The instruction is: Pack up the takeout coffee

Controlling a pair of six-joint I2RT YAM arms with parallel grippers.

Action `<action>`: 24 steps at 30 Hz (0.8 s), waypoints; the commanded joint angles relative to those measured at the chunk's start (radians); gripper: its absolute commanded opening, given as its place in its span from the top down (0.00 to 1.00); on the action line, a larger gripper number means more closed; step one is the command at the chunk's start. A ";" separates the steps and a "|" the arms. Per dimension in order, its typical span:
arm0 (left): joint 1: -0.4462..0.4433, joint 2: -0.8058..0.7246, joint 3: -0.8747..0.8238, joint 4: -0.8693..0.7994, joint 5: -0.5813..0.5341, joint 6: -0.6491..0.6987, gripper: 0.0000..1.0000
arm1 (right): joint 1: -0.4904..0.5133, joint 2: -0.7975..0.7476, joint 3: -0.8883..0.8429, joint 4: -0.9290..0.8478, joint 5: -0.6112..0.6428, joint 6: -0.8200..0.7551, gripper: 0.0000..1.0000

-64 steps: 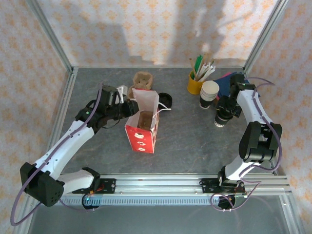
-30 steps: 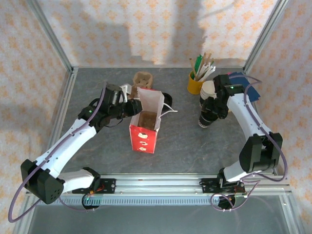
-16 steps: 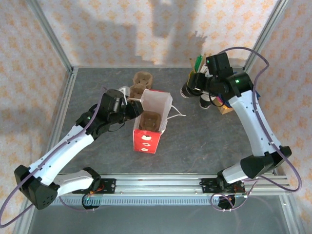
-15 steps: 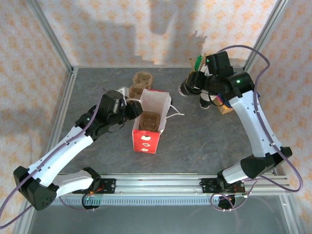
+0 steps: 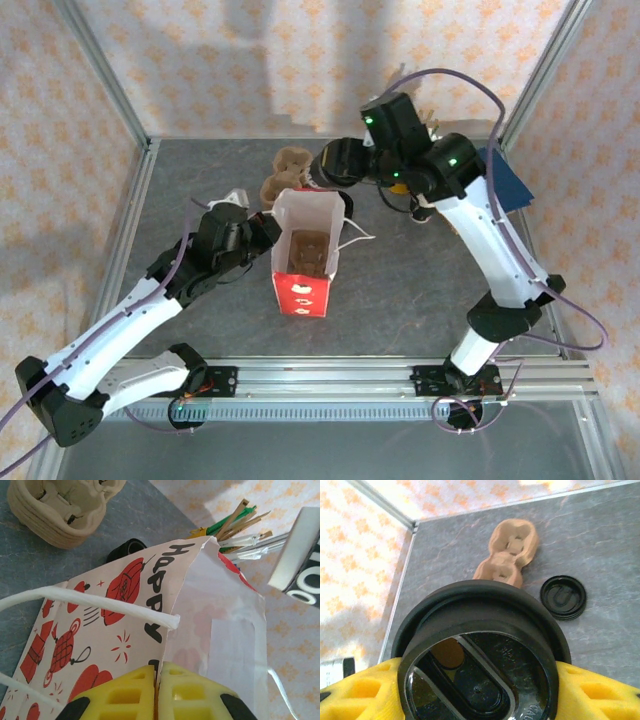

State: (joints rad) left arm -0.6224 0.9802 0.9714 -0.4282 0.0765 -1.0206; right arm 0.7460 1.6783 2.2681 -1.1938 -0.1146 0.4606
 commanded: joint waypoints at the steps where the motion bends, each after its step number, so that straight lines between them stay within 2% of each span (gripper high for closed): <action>1: -0.008 -0.030 -0.025 0.048 -0.080 -0.071 0.93 | 0.081 0.011 0.044 -0.058 0.061 0.044 0.48; 8: -0.010 -0.045 -0.048 0.083 -0.115 -0.118 0.95 | 0.207 -0.002 -0.048 -0.105 0.162 0.128 0.48; 14: -0.017 -0.072 -0.081 0.115 -0.143 -0.168 0.99 | 0.246 0.021 -0.089 -0.104 0.174 0.153 0.48; 20: -0.025 -0.080 -0.093 0.117 -0.149 -0.183 0.98 | 0.261 0.075 -0.059 -0.113 0.181 0.156 0.48; 21: -0.026 -0.081 -0.098 0.117 -0.150 -0.184 0.96 | 0.264 0.087 -0.057 -0.114 0.178 0.157 0.48; 24: -0.025 -0.081 -0.093 0.101 -0.152 -0.168 0.82 | 0.282 0.119 -0.054 -0.112 0.167 0.158 0.49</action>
State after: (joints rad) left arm -0.6418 0.9138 0.8814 -0.3489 -0.0441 -1.1816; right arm 1.0080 1.7714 2.1883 -1.2873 0.0277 0.6029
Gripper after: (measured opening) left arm 0.164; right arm 0.606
